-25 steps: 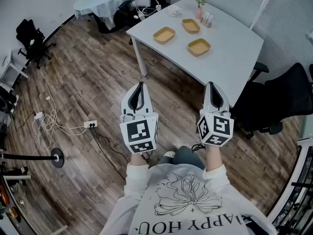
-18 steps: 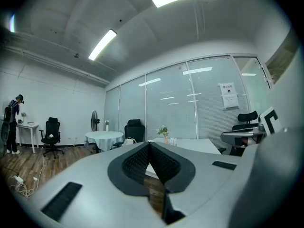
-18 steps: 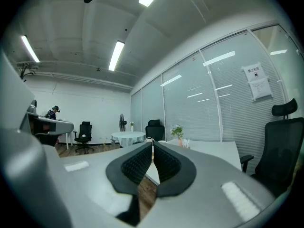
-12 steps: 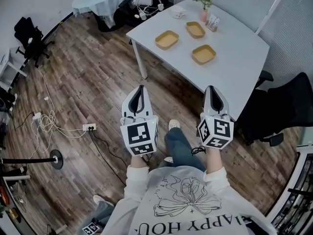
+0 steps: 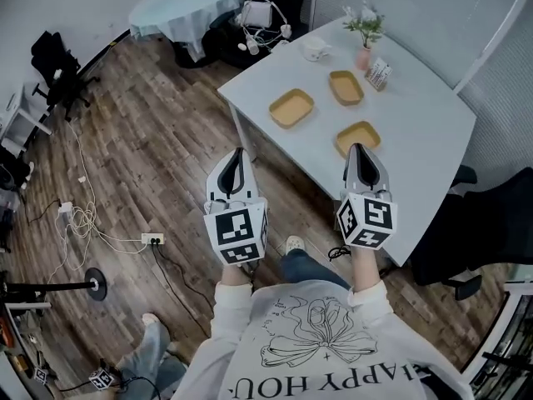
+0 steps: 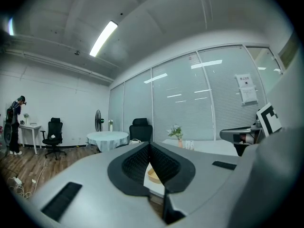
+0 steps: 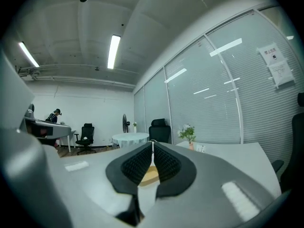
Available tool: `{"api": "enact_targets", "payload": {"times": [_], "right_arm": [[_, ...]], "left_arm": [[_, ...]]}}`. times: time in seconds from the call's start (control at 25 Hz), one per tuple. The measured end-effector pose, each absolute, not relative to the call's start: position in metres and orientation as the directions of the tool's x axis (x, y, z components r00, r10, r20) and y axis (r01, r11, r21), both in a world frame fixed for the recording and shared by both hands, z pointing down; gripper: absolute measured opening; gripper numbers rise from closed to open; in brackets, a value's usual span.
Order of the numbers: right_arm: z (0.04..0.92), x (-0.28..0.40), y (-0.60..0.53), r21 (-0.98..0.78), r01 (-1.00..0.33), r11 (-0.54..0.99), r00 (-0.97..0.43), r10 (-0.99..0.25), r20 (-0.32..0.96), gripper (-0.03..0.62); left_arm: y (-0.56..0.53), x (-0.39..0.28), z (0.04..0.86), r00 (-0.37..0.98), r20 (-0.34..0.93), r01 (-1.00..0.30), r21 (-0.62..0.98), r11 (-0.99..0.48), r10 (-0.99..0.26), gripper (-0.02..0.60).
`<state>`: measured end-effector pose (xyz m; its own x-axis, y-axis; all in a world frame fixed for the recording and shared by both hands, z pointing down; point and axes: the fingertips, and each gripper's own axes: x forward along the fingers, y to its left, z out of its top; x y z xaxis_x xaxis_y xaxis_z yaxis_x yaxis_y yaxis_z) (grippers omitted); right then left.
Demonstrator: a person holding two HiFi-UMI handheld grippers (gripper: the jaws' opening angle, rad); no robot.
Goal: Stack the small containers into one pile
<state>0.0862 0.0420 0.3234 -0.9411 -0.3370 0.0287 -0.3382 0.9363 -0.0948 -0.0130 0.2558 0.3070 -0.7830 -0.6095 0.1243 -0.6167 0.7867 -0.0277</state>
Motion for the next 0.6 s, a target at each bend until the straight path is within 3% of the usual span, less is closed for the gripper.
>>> {"api": "enact_targets", "payload": {"times": [0.24, 0.6], "right_arm": [[0.32, 0.024, 0.003, -0.09, -0.305, 0.948, -0.952, -0.303, 0.03, 0.012], [0.359, -0.04, -0.026, -0.124, -0.28, 0.952, -0.954, -0.262, 0.147, 0.054]], "left_arm": [[0.224, -0.073, 0.312, -0.803, 0.147, -0.585, -0.007, 0.811, -0.578, 0.005], [0.19, -0.131, 0.346, -0.77, 0.244, -0.603, 0.025, 0.797, -0.59, 0.006]]}}
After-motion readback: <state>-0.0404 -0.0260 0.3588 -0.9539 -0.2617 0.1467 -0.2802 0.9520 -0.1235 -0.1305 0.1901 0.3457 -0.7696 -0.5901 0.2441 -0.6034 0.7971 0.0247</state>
